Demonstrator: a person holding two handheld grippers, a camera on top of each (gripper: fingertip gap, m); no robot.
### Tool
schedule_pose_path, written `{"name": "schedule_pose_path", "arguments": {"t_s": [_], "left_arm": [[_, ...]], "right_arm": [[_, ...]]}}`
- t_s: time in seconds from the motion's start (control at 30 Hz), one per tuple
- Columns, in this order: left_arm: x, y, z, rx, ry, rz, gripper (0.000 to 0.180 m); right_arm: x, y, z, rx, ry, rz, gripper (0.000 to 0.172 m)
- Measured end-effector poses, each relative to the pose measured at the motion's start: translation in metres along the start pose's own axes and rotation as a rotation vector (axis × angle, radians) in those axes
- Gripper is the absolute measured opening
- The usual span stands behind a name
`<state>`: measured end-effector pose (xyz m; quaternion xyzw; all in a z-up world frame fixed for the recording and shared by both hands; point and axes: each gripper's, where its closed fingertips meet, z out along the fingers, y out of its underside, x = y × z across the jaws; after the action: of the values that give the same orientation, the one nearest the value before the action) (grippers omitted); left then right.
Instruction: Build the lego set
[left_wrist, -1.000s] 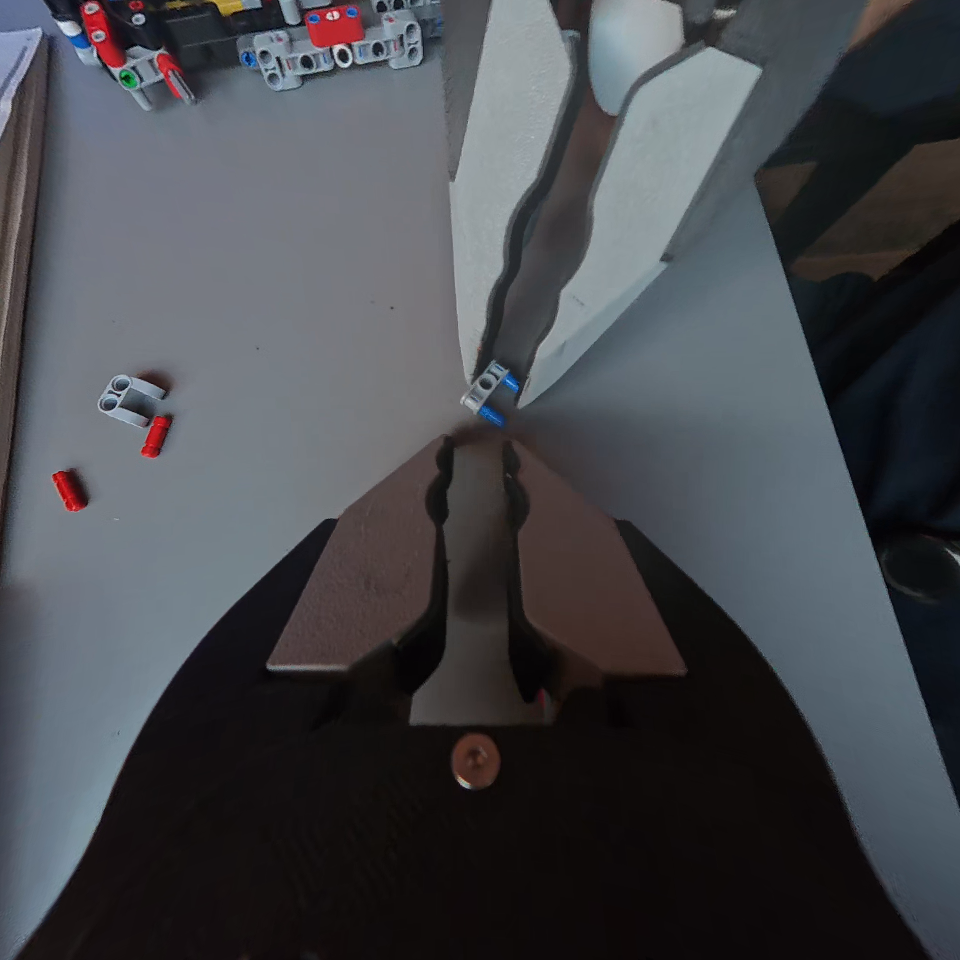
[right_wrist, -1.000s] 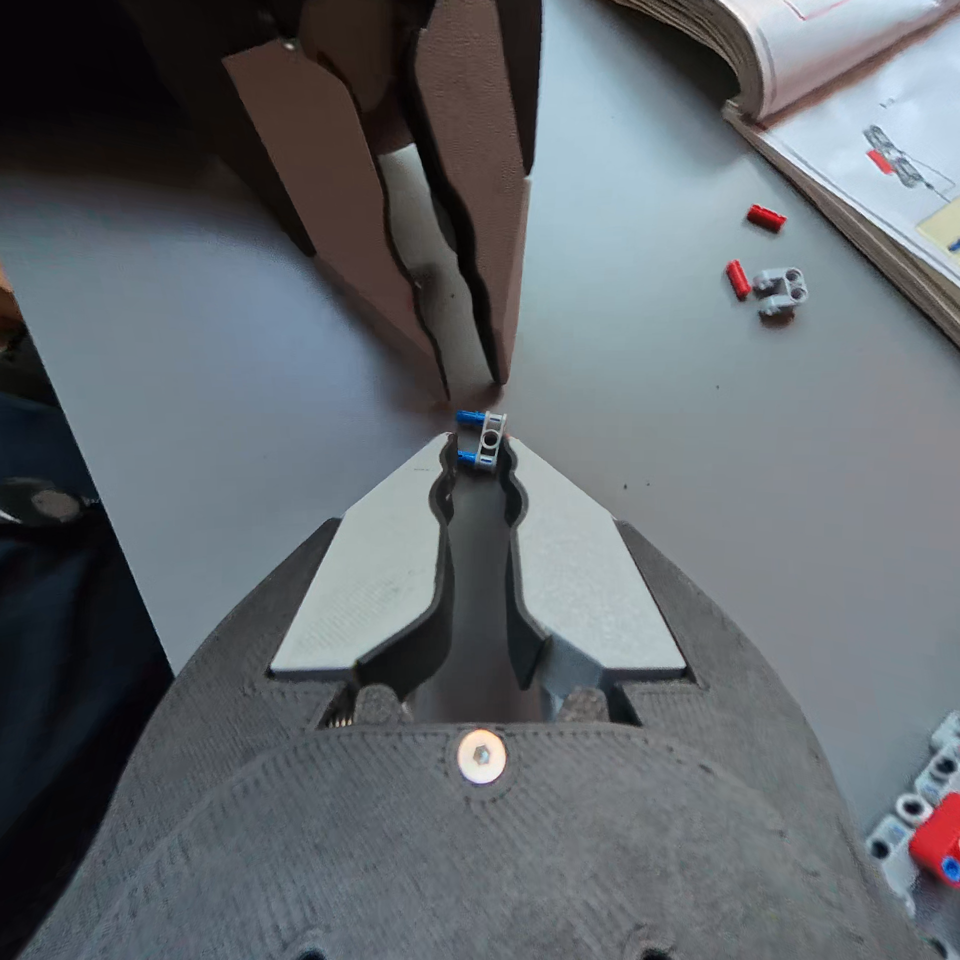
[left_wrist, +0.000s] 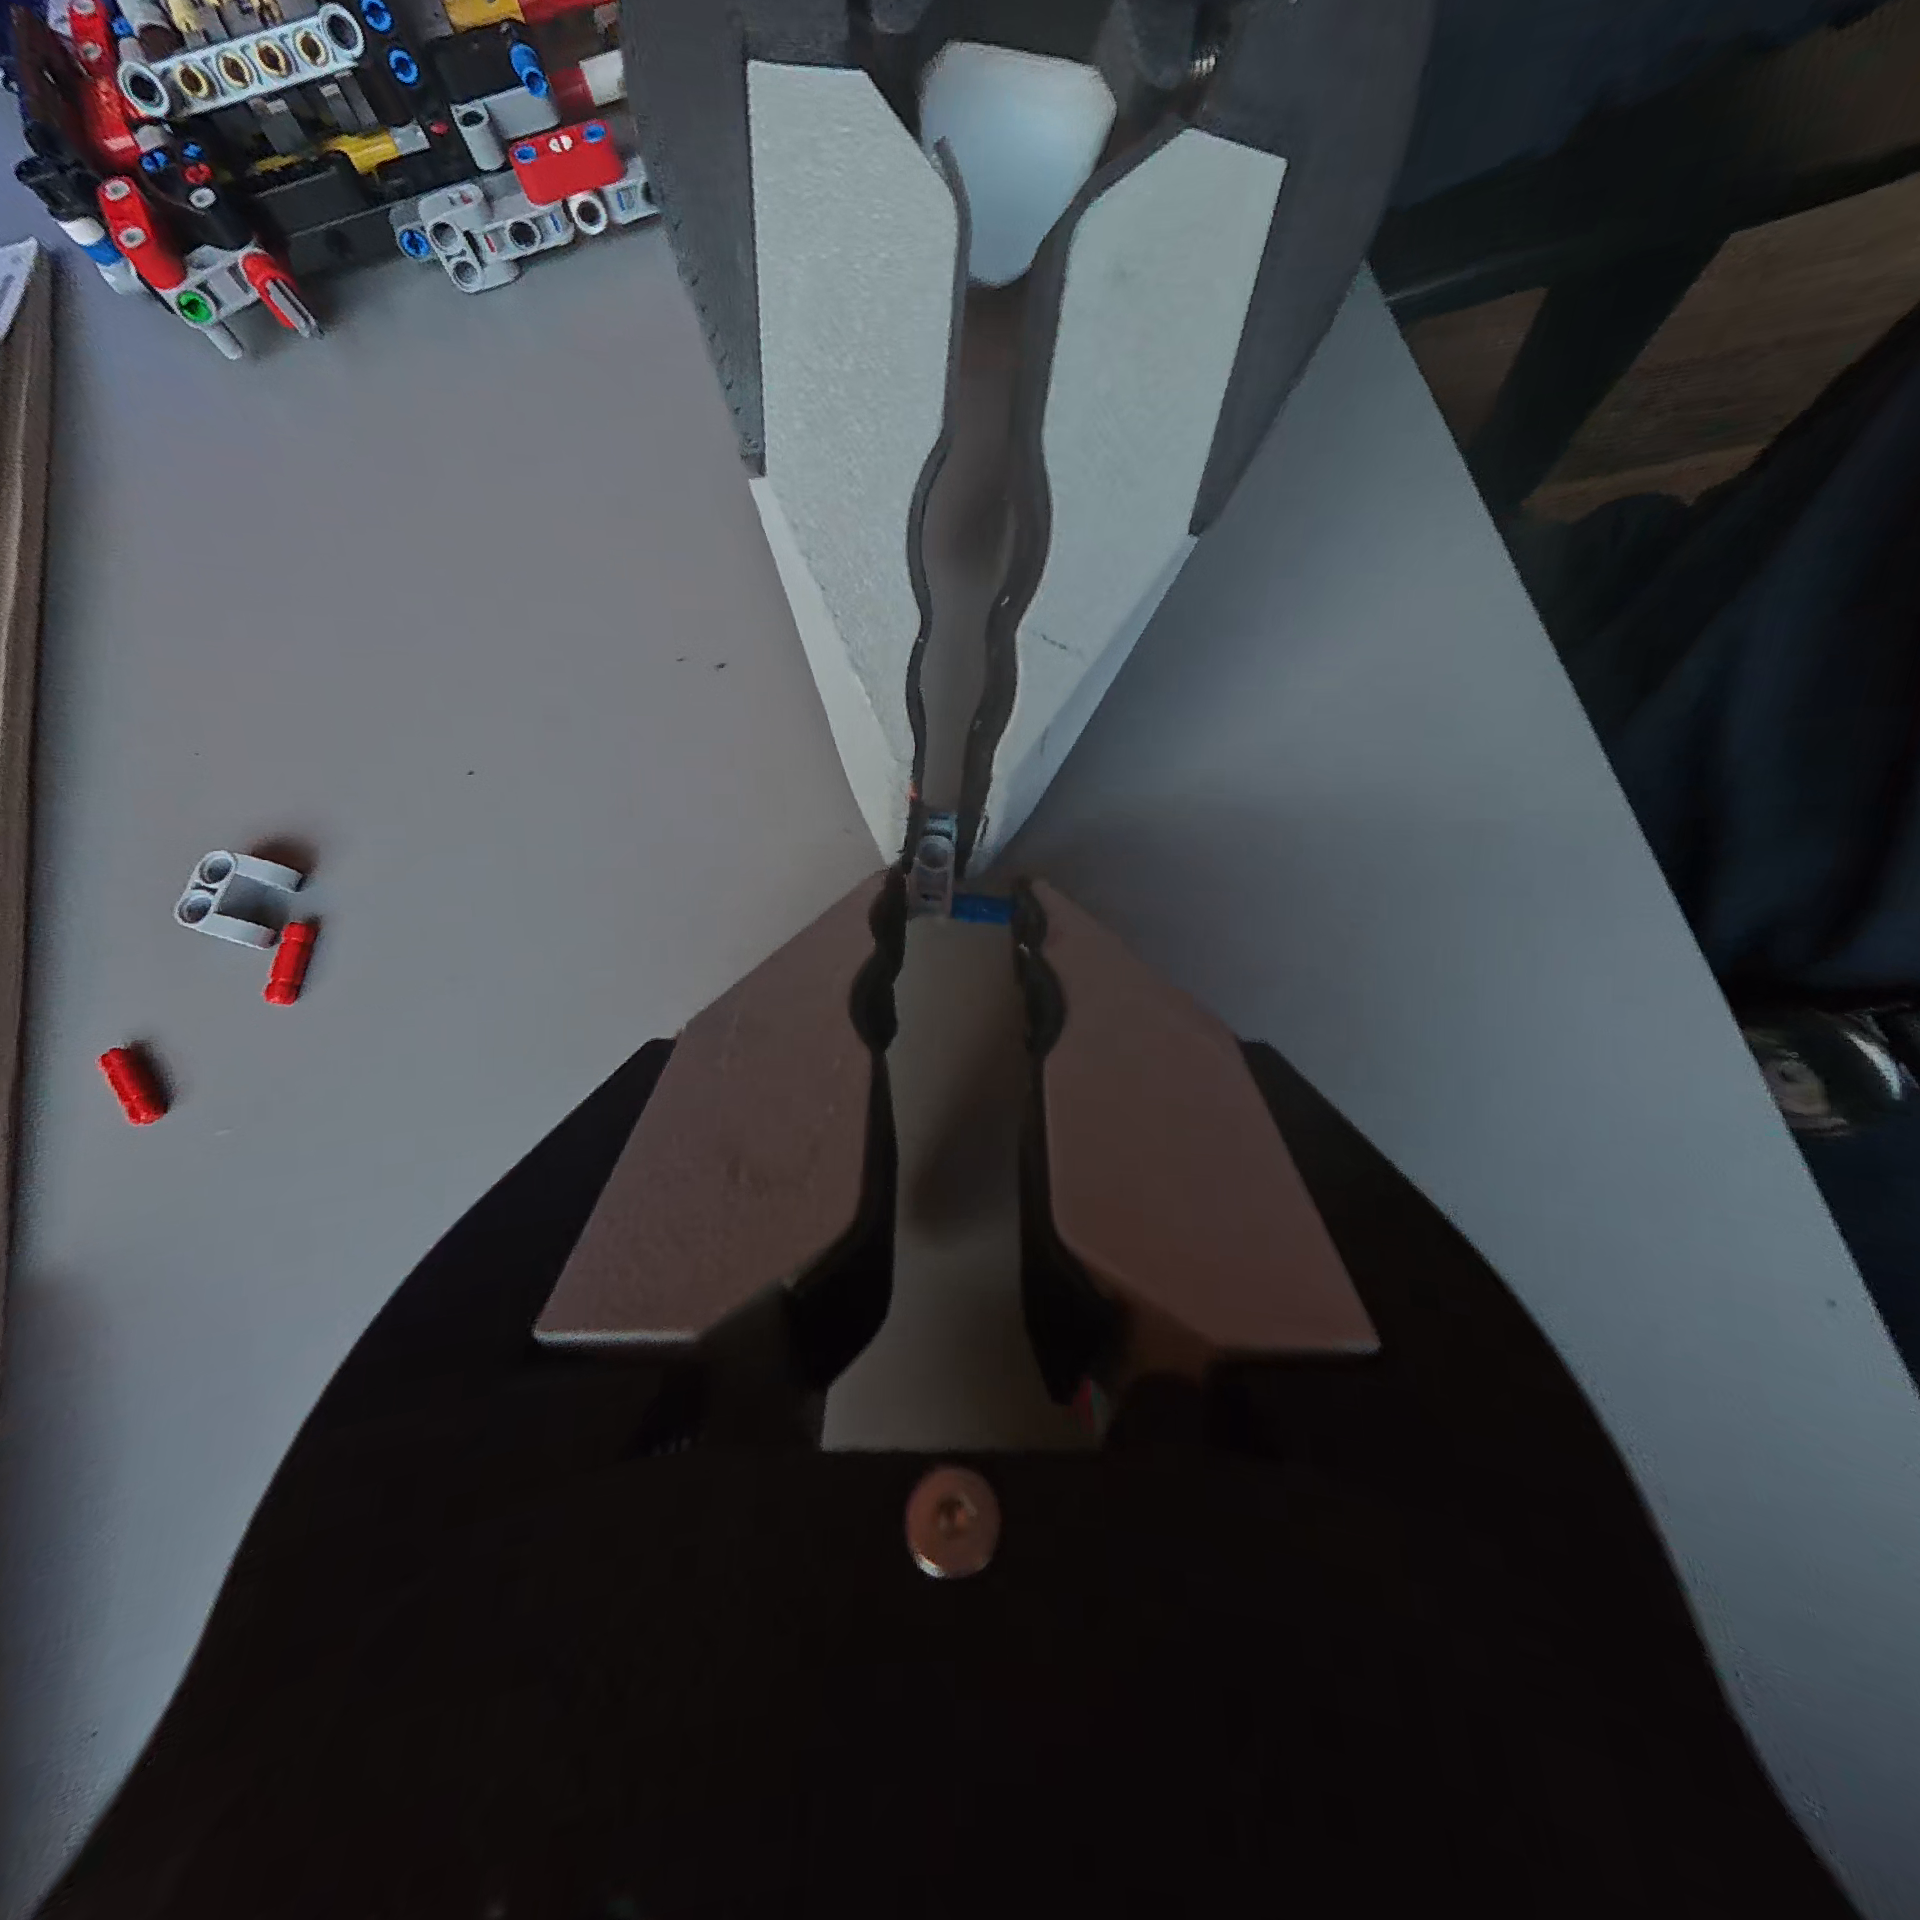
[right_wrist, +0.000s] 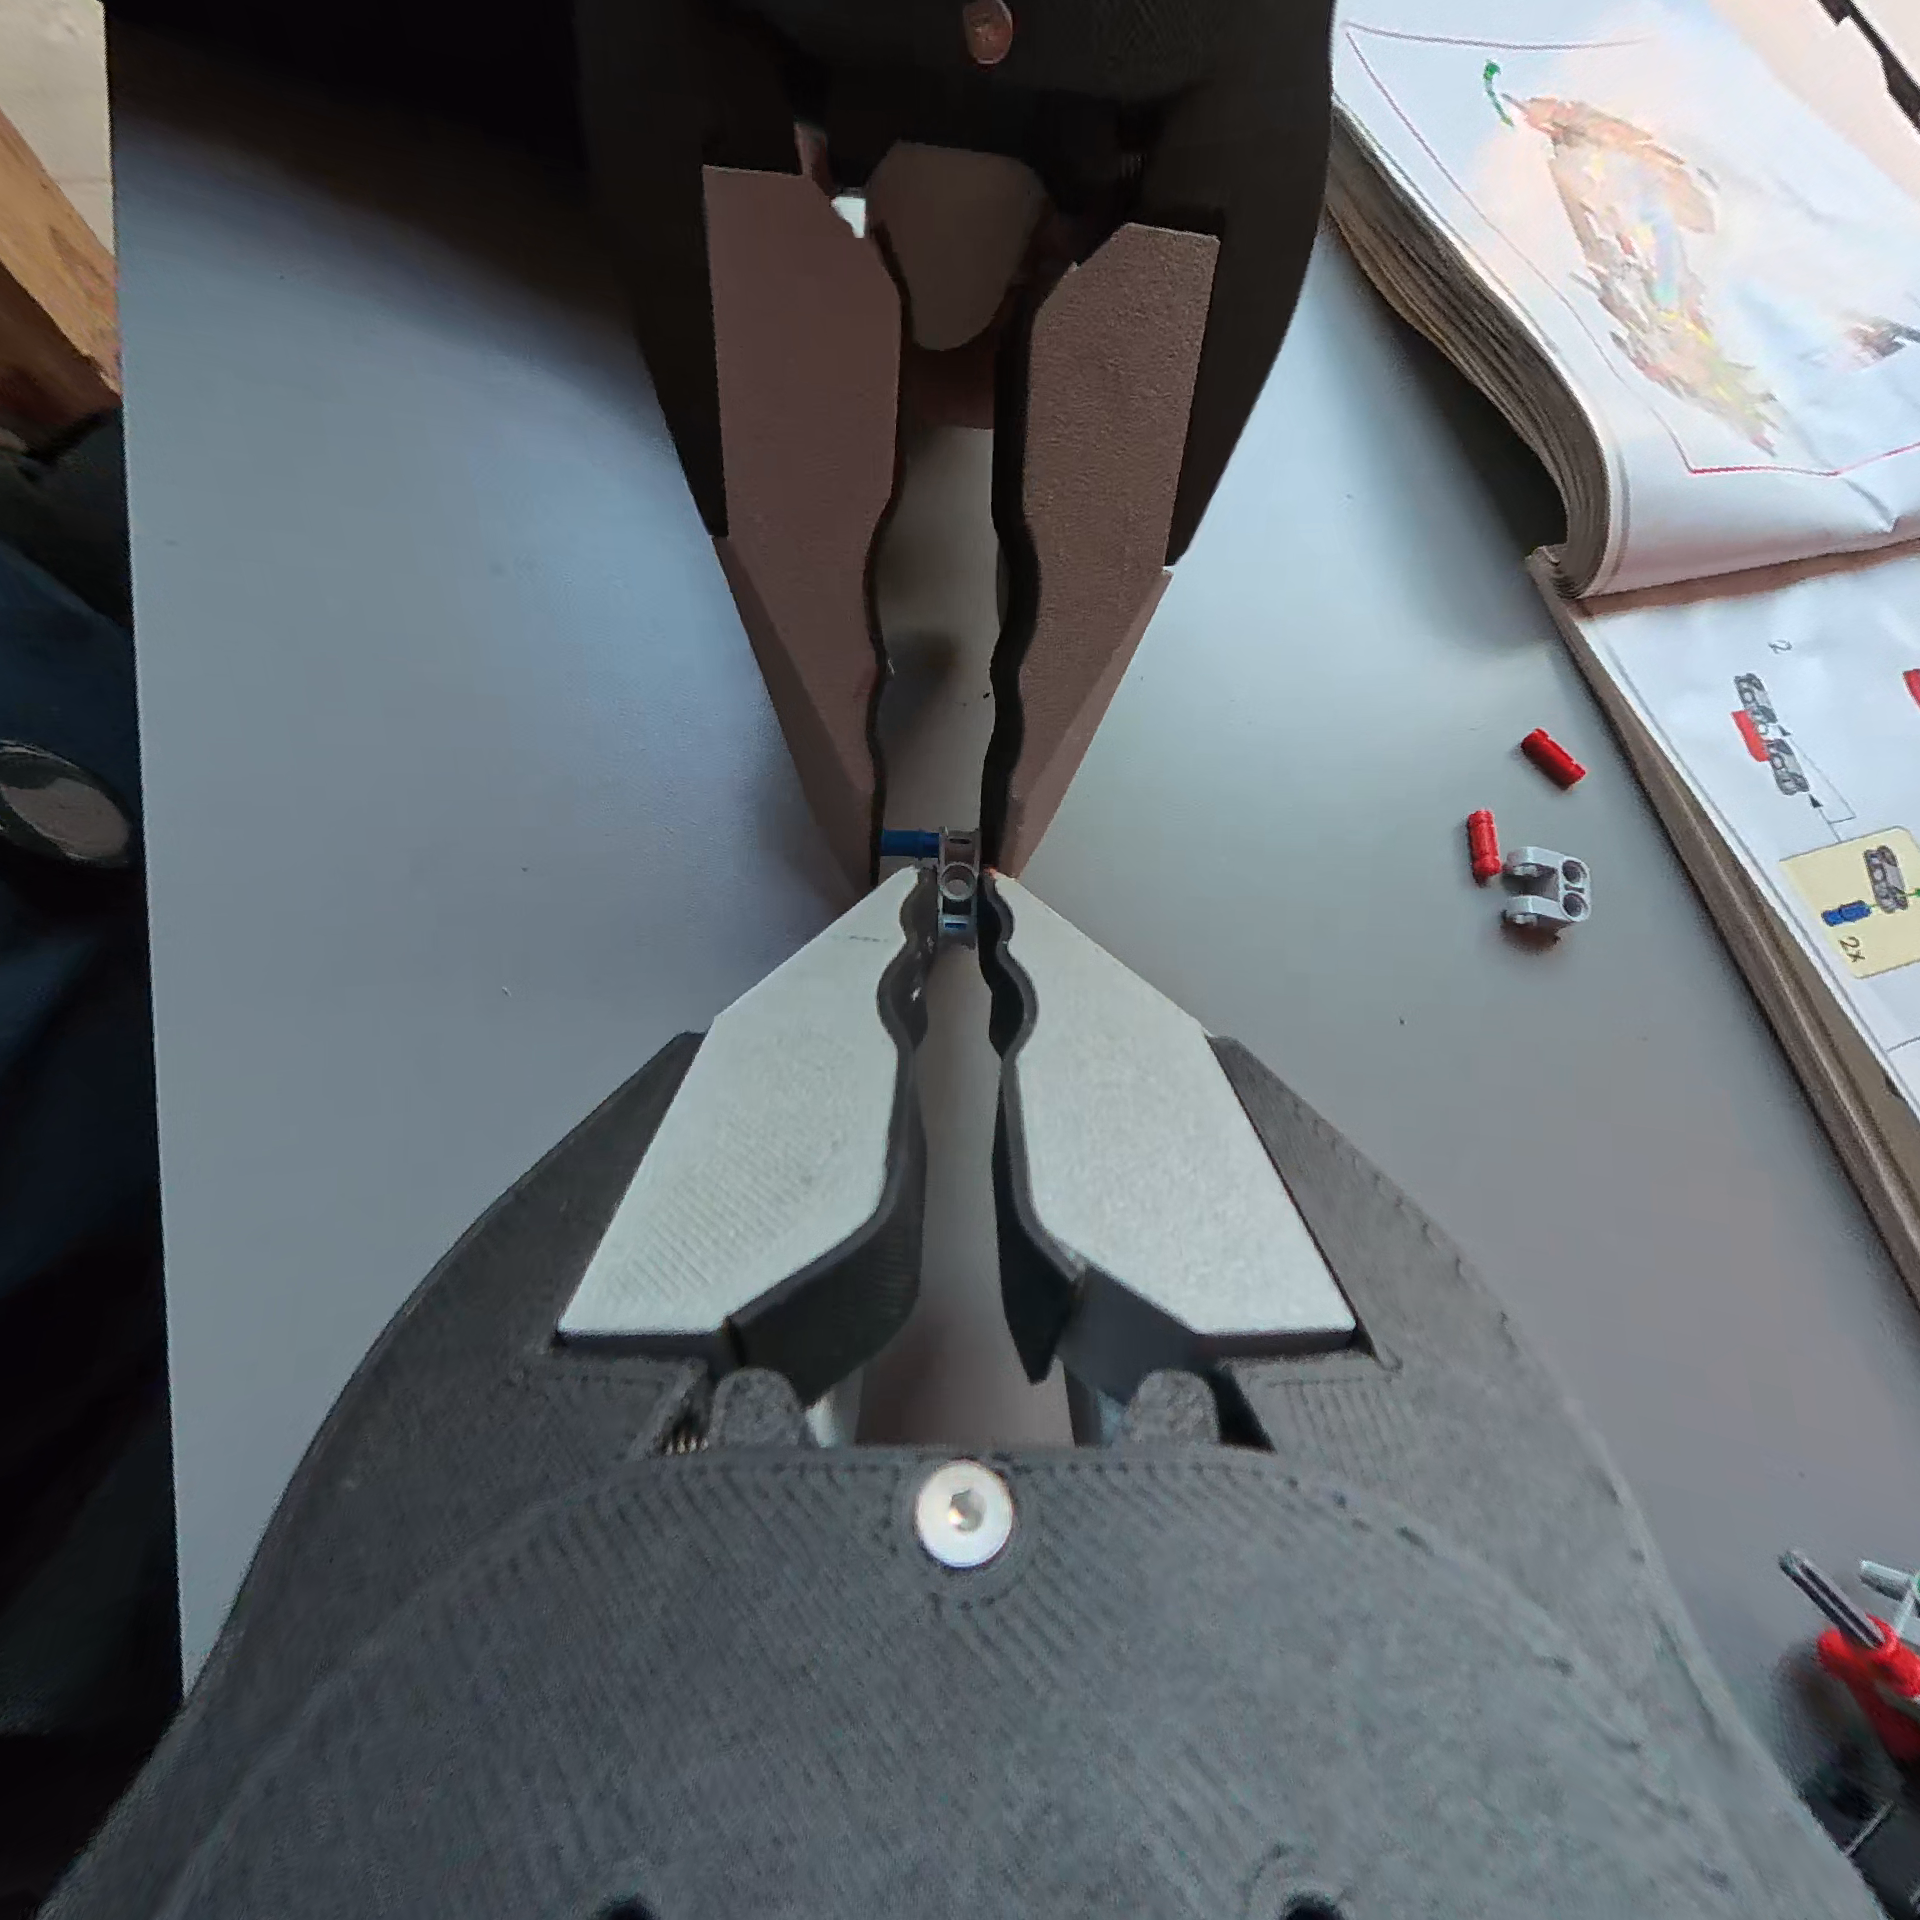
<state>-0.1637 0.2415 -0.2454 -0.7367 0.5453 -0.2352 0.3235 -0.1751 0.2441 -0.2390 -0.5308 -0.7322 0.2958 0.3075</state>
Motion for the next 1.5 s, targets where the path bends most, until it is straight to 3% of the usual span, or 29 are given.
{"name": "schedule_pose_path", "arguments": {"t_s": [0.23, 0.37, 0.5, 0.73, 0.8, 0.87, 1.13, 1.23, 1.3, 1.5], "left_arm": [[-0.004, 0.002, 0.002, -0.032, -0.047, -0.003, 0.015], [-0.009, -0.006, 0.0, 0.031, -0.052, -0.035, 0.015], [-0.011, 0.001, 0.001, -0.012, -0.098, -0.003, 0.015], [-0.011, -0.005, -0.002, 0.03, -0.104, 0.004, 0.015], [-0.01, -0.008, -0.004, 0.049, -0.101, 0.001, 0.015], [-0.009, -0.009, -0.005, 0.051, -0.096, 0.002, 0.015], [-0.012, 0.0, -0.003, 0.006, -0.104, -0.012, 0.015], [-0.012, -0.001, -0.006, 0.026, -0.062, -0.114, 0.015], [-0.012, 0.006, -0.005, -0.011, -0.005, -0.253, 0.015], [-0.011, 0.002, -0.013, 0.071, 0.134, -0.547, 0.015]], "right_arm": [[0.002, 0.002, 0.001, -0.016, 0.011, -0.001, 0.005], [0.008, -0.001, -0.006, 0.007, 0.023, 0.036, 0.005], [0.012, -0.003, -0.023, 0.03, 0.02, 0.077, 0.023], [0.005, 0.003, -0.016, 0.005, 0.037, 0.044, 0.03], [0.005, 0.003, -0.011, -0.002, 0.046, 0.026, 0.029], [0.004, 0.002, -0.009, -0.01, 0.059, -0.005, 0.015], [0.006, 0.006, -0.001, -0.087, 0.108, -0.062, 0.014], [0.008, 0.001, -0.001, -0.03, 0.061, 0.041, 0.014], [0.011, -0.006, -0.006, 0.013, 0.093, 0.017, 0.038], [0.011, -0.01, -0.002, -0.053, 0.263, -0.285, 0.026]]}}
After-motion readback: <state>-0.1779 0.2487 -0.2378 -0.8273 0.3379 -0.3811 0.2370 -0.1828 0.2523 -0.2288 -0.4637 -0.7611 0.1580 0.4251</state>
